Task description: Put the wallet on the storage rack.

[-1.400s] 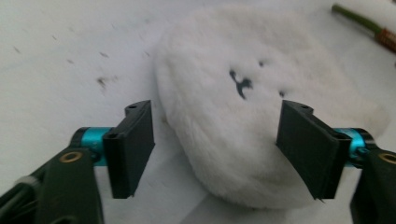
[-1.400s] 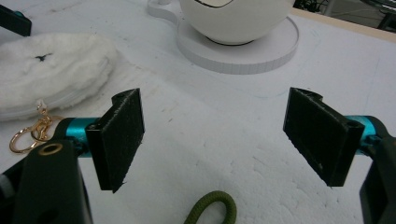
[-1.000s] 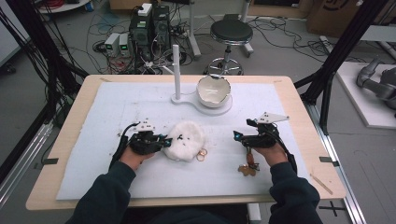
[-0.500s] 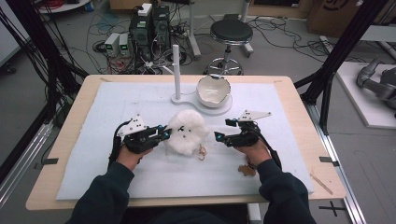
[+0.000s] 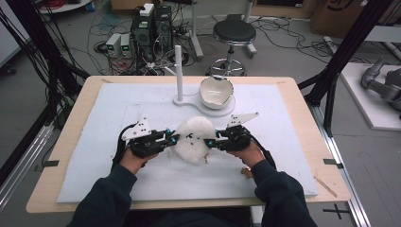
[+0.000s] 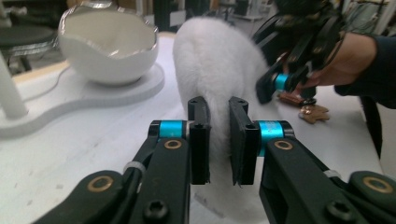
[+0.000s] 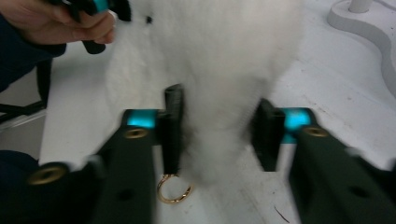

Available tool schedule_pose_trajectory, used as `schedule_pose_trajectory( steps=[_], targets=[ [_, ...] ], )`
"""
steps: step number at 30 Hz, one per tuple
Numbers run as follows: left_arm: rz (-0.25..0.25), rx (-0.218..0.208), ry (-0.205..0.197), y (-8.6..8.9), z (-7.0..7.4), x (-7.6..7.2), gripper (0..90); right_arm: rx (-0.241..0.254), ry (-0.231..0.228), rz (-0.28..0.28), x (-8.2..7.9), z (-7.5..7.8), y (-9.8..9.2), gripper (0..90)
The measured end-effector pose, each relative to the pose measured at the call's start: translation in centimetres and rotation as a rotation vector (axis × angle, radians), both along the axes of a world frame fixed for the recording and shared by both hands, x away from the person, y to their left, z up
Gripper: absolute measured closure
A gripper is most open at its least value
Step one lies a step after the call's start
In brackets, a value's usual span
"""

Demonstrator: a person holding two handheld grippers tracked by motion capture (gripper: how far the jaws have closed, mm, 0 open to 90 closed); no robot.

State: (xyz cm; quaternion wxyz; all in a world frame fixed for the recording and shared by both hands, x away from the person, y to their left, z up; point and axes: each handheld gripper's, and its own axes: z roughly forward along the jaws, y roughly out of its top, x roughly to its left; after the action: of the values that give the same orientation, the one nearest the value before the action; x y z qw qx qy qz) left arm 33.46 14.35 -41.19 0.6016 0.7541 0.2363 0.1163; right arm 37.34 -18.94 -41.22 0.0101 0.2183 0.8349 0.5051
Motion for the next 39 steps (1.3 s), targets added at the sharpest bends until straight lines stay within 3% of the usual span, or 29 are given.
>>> schedule_pose_trajectory(
  steps=[1,2,4,5,6,11,13,14,15,16,19,20,22,24,25,26,27,29,31,32,33,36,39],
  targets=[
    [0.000,0.000,0.000,0.0,0.0,0.0,77.0,0.000,0.000,0.000,0.0,0.0,0.0,67.3],
    [0.006,0.019,0.021,0.0,-0.1,0.1,74.3,0.022,-0.006,-0.002,0.0,0.3,-0.3,73.4],
    [0.029,0.071,0.065,-0.3,-0.5,0.3,69.2,0.027,-0.014,-0.005,-0.1,0.5,-0.4,74.7],
    [0.045,0.082,0.087,-0.4,-0.7,0.5,61.1,0.027,-0.026,-0.007,-0.2,0.6,-0.5,75.5],
    [0.088,0.083,0.120,-0.3,-0.9,0.8,44.9,0.029,-0.038,-0.008,-0.3,0.7,-0.7,75.7],
    [0.102,0.048,0.115,0.2,-0.9,1.2,40.1,0.050,-0.038,0.010,-0.3,0.8,-0.6,75.7],
    [0.075,0.079,0.110,-0.2,-1.1,1.1,46.8,0.053,-0.041,0.019,-0.4,0.8,-0.5,75.7],
    [0.065,0.119,0.092,-0.6,-1.1,0.9,68.1,0.049,-0.040,0.027,-0.4,0.7,-0.4,75.6],
    [0.059,0.143,0.078,-0.8,-1.2,0.7,68.1,0.049,-0.040,0.027,-0.4,0.7,-0.4,75.6],
    [0.057,0.174,0.060,-1.1,-1.1,0.6,79.6,0.042,-0.039,0.025,-0.4,0.7,-0.3,74.9],
    [0.036,0.147,0.028,-0.8,-0.8,0.5,81.7,0.045,-0.028,0.009,-0.3,0.6,-0.5,69.5],
    [0.024,0.131,0.019,-0.7,-0.7,0.5,82.5,0.051,-0.014,-0.044,0.0,0.5,-0.7,49.1],
    [-0.002,0.101,0.014,-0.5,-0.5,0.4,82.6,0.049,-0.008,-0.058,0.1,0.4,-0.7,44.3],
    [-0.034,0.094,0.014,-0.6,-0.6,0.3,82.6,0.042,0.026,-0.066,0.4,0.0,-0.6,38.8],
    [-0.034,0.094,0.014,-0.6,-0.6,0.3,82.5,0.042,0.026,-0.066,0.4,0.0,-0.6,38.8],
    [-0.039,0.099,0.017,-0.7,-0.6,0.3,82.4,0.041,0.019,-0.036,0.3,0.0,-0.4,53.2],
    [-0.032,0.105,0.023,-0.8,-0.7,0.3,82.4,0.041,0.019,-0.036,0.3,0.0,-0.4,53.2],
    [0.001,0.113,0.046,-0.8,-0.8,0.5,77.8,0.035,-0.037,0.007,-0.1,0.4,-0.1,71.5],
    [0.019,0.115,0.059,-0.7,-0.8,0.6,74.5,0.034,-0.049,0.007,-0.1,0.6,-0.1,73.0],
    [0.064,0.119,0.075,-0.6,-0.8,0.7,55.5,0.033,-0.067,-0.011,0.0,1.1,-0.2,73.9],
    [0.116,0.127,0.107,-0.1,-0.8,1.0,50.0,0.040,-0.070,-0.019,0.1,1.2,-0.2,74.0],
    [0.161,0.126,0.101,0.7,-0.8,1.2,46.0,0.059,-0.087,-0.034,0.6,1.7,-0.3,74.1],
    [0.229,0.105,0.096,1.9,-0.5,1.4,38.6,0.062,-0.124,-0.050,1.6,3.1,0.1,74.3]
  ],
)
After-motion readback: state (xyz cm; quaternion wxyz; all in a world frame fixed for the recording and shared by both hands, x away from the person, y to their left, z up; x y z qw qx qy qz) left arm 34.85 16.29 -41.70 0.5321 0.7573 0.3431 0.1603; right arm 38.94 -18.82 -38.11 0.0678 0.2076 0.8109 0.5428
